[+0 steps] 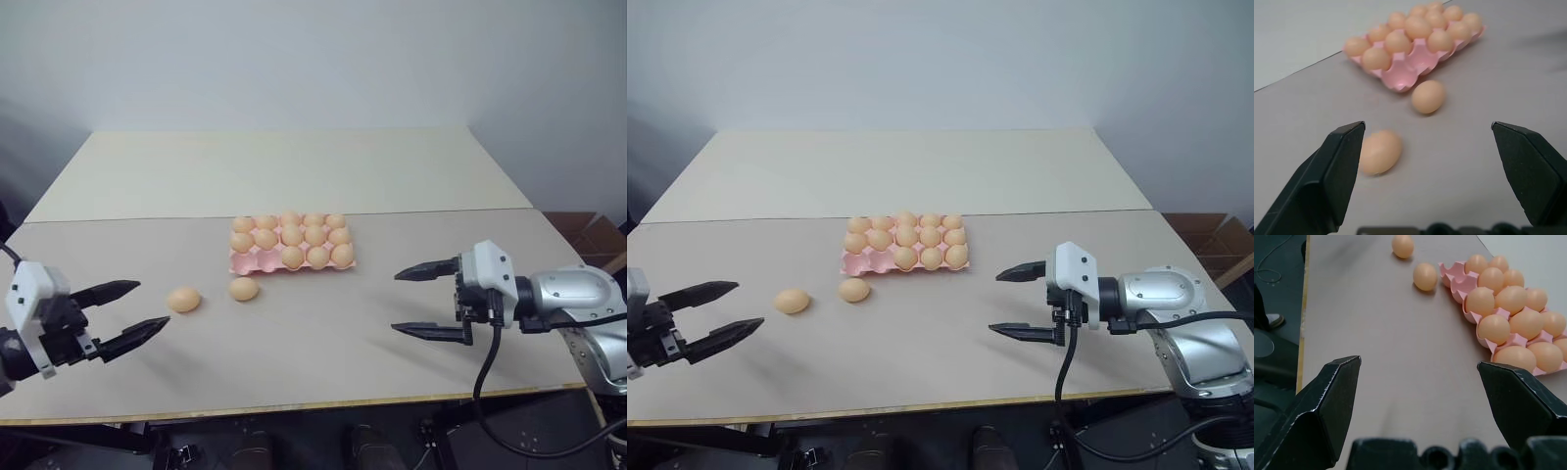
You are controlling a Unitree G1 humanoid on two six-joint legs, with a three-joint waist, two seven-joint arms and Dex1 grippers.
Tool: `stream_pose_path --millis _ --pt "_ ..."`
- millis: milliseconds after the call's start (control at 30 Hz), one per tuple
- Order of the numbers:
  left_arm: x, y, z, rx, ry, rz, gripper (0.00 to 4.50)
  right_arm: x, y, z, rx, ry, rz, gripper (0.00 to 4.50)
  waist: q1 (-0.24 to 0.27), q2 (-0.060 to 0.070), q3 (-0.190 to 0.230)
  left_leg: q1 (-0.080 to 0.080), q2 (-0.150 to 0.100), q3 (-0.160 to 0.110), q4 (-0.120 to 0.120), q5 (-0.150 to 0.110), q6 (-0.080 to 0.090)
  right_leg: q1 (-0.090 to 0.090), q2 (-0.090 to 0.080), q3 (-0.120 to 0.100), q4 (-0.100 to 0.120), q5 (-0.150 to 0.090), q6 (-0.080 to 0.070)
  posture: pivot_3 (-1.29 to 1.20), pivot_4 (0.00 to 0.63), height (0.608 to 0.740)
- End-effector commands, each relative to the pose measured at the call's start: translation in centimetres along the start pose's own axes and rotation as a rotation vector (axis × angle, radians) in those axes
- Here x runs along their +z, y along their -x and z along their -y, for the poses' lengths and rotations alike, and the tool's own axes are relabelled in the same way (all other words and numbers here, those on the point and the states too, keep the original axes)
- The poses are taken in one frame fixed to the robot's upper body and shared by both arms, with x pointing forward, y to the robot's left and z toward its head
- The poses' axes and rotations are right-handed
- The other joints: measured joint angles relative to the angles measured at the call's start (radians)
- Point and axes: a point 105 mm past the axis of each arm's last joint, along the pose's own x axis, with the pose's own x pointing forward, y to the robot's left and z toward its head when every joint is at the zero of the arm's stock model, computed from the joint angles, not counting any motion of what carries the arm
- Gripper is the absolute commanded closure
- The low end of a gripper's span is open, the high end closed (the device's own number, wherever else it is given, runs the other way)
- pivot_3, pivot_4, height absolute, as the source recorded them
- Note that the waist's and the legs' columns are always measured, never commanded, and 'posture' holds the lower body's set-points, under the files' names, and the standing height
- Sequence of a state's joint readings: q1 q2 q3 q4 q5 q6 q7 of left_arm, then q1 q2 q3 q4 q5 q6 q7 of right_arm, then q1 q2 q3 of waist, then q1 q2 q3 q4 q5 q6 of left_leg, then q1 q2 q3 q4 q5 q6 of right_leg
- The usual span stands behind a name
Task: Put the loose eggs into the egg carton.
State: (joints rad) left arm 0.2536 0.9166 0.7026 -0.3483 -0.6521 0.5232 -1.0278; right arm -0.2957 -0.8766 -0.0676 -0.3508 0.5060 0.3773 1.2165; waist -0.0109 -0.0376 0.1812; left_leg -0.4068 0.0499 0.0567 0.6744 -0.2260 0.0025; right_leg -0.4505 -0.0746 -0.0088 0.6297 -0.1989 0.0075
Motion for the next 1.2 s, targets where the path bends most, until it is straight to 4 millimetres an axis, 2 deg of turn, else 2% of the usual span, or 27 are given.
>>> stream_pose_path --millis 33,167,367,500,600,867,967,1133,1200 --pt "-0.2 -1.1 -1.4 0.029 -0.051 -0.033 0.00 1.4 0.2 0.1 -0.012 0.057 0.035 0.04 0.002 0.000 0.000 0.000 0.000 0.000 0.000 0.000 0.000 0.000 0.000 0.000 0.000 0.000 0.000 0.00 0.150 0.740" --pt "0.4 -2.7 -2.0 -0.004 -0.048 0.008 0.00 1.6 -0.1 0.1 -0.013 0.063 0.047 0.04 0.010 -0.001 0.000 0.000 0.000 0.000 0.000 0.000 0.000 0.000 0.000 -0.001 0.000 0.000 0.000 0.00 0.150 0.740" --pt "0.1 -4.2 -2.9 -0.035 -0.067 -0.002 0.00 1.9 -0.1 -0.2 -0.019 0.068 0.057 0.04 0.012 -0.001 -0.001 -0.002 0.000 0.001 0.000 0.000 0.000 -0.001 0.000 0.000 -0.001 0.004 0.006 0.00 0.150 0.740" --pt "-0.7 -5.0 -3.2 -0.083 -0.051 -0.045 0.00 2.1 -0.1 -0.2 -0.025 0.070 0.059 0.04 0.013 -0.001 -0.001 -0.001 0.000 0.001 0.000 0.000 0.000 -0.001 0.000 -0.001 0.000 0.003 0.005 0.00 0.150 0.740" --pt "-2.1 -6.3 -3.2 -0.127 -0.028 -0.074 0.00 2.2 0.0 -0.4 -0.023 0.072 0.062 0.04 0.014 -0.001 -0.001 -0.001 0.000 0.001 0.001 0.000 0.000 -0.001 0.000 0.000 0.000 0.004 0.006 0.00 0.150 0.740" --pt "-4.7 -9.1 -3.6 -0.144 -0.004 -0.165 0.00 2.4 -0.1 -0.4 -0.029 0.075 0.067 0.04 0.021 -0.002 -0.001 -0.002 0.000 0.001 0.002 0.000 0.000 -0.001 0.000 0.000 0.000 0.004 0.007 0.00 0.150 0.740" --pt "-5.0 -9.7 -3.9 -0.132 0.005 -0.166 0.60 2.4 -0.1 -0.6 -0.032 0.071 0.066 0.00 0.022 -0.002 -0.001 -0.003 0.000 0.001 0.002 0.000 0.000 -0.001 0.000 0.000 0.000 0.004 0.007 0.00 0.150 0.740" --pt "-4.9 -9.7 -3.9 -0.140 0.007 -0.153 2.19 2.4 -0.1 -0.8 -0.035 0.066 0.066 0.00 0.020 -0.002 -0.001 -0.003 0.000 0.001 0.002 0.000 0.000 0.000 0.000 0.000 0.000 0.005 0.007 0.00 0.150 0.740" --pt "-4.6 -9.5 -3.9 -0.146 0.013 -0.140 2.63 2.4 -0.1 -0.8 -0.037 0.066 0.066 0.00 0.022 -0.002 -0.001 -0.003 0.000 0.001 0.002 0.000 0.000 0.000 0.000 0.000 0.000 0.005 0.007 0.00 0.150 0.740"
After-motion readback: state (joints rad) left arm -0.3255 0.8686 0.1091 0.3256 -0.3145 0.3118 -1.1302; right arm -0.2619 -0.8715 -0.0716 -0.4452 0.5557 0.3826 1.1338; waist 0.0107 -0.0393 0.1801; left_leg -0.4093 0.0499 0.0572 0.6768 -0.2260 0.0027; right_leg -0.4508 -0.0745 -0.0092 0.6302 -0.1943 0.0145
